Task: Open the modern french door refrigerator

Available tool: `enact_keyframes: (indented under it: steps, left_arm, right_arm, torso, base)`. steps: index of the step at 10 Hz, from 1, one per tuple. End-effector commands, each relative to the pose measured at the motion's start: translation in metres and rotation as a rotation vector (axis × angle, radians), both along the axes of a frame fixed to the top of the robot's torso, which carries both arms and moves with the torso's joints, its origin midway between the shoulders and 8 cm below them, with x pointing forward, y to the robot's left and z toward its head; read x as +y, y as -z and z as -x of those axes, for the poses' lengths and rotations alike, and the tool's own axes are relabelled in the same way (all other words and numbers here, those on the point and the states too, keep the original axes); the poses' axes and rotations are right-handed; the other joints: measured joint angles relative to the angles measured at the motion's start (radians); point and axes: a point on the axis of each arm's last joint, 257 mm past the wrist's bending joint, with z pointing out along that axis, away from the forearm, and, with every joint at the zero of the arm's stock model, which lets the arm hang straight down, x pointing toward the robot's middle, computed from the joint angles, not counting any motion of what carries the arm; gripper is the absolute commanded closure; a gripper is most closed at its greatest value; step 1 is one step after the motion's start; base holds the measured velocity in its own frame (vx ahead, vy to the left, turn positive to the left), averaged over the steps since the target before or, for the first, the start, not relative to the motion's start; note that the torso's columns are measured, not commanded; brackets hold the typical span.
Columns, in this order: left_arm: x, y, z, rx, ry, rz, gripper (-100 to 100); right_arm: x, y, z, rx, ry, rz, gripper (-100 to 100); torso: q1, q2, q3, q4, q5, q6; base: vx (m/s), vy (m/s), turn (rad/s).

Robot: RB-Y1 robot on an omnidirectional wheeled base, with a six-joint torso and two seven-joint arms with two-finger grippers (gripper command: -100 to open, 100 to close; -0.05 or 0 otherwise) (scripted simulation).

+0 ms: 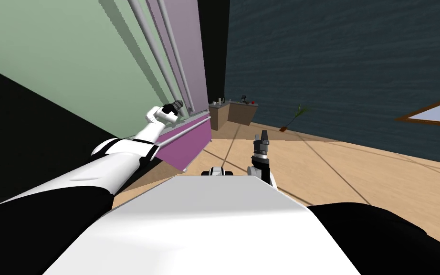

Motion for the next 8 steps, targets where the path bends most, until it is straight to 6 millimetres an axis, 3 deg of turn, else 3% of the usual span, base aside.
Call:
enact_keyframes:
  steps: [1,3,4,6,8]
  left_arm:
    - [-0.037,0.007,-0.008,0.014,0.026,0.01,100]
    - [-0.079,0.005,-0.015,0.017,0.056,0.01,100]
    - [-0.083,0.007,-0.015,0.019,0.061,0.015,100]
    - [-0.122,0.001,-0.018,0.016,0.084,0.011,100]
    - [-0.13,0.004,-0.019,0.02,0.095,0.019,100]
  right_arm:
    - [0.0,0.0,0.0,0.0,0.0,0.0,0]
    - [0.0,0.0,0.0,0.0,0.0,0.0,0]
    - [0.0,0.0,0.0,0.0,0.0,0.0,0]
    - [0.0,0.0,0.0,0.0,0.0,0.0,0]
    - [0.0,0.0,0.0,0.0,0.0,0.0,0]
  torso:
    - [-0.003,0.001,0.001,0.0,0.0,-0.004]
    - [-0.003,0.003,0.002,-0.002,0.0,0.003]
    - [-0.002,0.004,0.003,-0.002,0.0,0.003]
    - [-0.005,0.001,0.001,-0.002,0.0,-0.002]
    - [-0.004,-0.001,0.0,-0.002,-0.001,-0.002]
  base:
    - [-0.124,0.173,-0.108]
    - [-0.181,0.256,-0.198]
    - [-0.189,0.219,-0.151]
    - [-0.164,0.167,-0.155]
    - [-0.107,0.11,-0.058]
